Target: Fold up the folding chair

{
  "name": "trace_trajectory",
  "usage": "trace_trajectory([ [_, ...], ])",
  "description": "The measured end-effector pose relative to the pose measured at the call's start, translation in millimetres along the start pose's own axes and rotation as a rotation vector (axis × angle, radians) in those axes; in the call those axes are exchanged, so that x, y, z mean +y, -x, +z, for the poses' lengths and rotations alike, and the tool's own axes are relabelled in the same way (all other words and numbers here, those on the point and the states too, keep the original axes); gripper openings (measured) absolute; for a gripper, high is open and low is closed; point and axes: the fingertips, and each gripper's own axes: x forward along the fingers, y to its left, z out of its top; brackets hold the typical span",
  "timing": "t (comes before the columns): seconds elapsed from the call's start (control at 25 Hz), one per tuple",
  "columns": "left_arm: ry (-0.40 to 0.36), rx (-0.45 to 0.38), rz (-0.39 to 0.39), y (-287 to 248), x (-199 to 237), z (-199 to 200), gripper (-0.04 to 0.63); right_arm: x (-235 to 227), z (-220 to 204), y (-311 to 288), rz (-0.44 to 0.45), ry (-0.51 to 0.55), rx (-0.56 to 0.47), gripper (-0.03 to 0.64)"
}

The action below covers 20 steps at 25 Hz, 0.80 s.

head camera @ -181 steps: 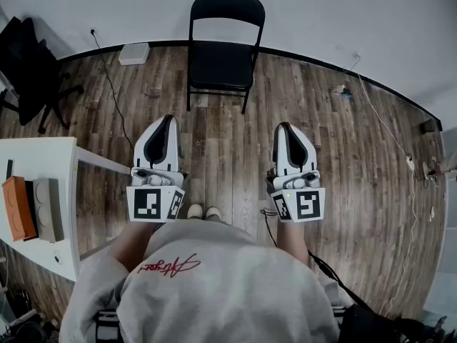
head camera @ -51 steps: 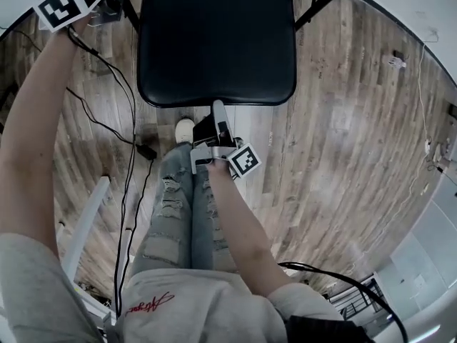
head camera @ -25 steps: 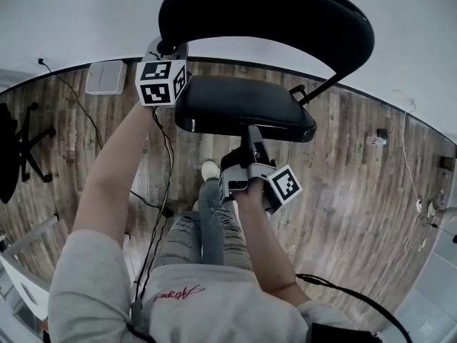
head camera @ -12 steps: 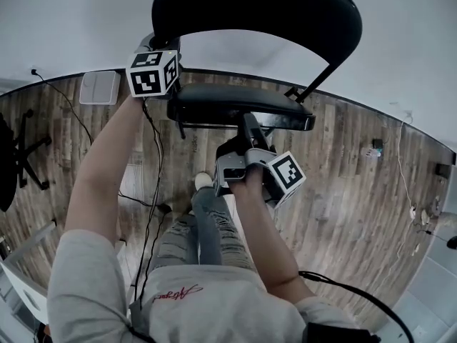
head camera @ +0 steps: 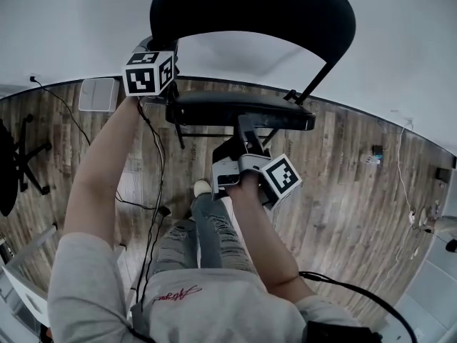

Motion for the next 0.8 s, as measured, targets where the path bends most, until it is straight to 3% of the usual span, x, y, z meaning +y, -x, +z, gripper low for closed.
trace_trajectory([
  [0.24,-0.03,0.022,-0.015,-12,3,5,0.029,5,-6,-14,-0.017,-0.039,0.02,0.092],
  [0.56,-0.137,-0.038,0.031,-32,21,14,0.031,32,5,-79,-0.026,-0.054,0.04,0.092],
  [0.72,-0.138,-0.086,0.035,-18,18,24,0.032,49,7,-88,0.022,-0.033,0.037,0.092],
  [0.8,-0.125,-0.095,0.032,-11,16,27,0.065,50,8,-87,0.033,-0.036,0.032,0.08],
])
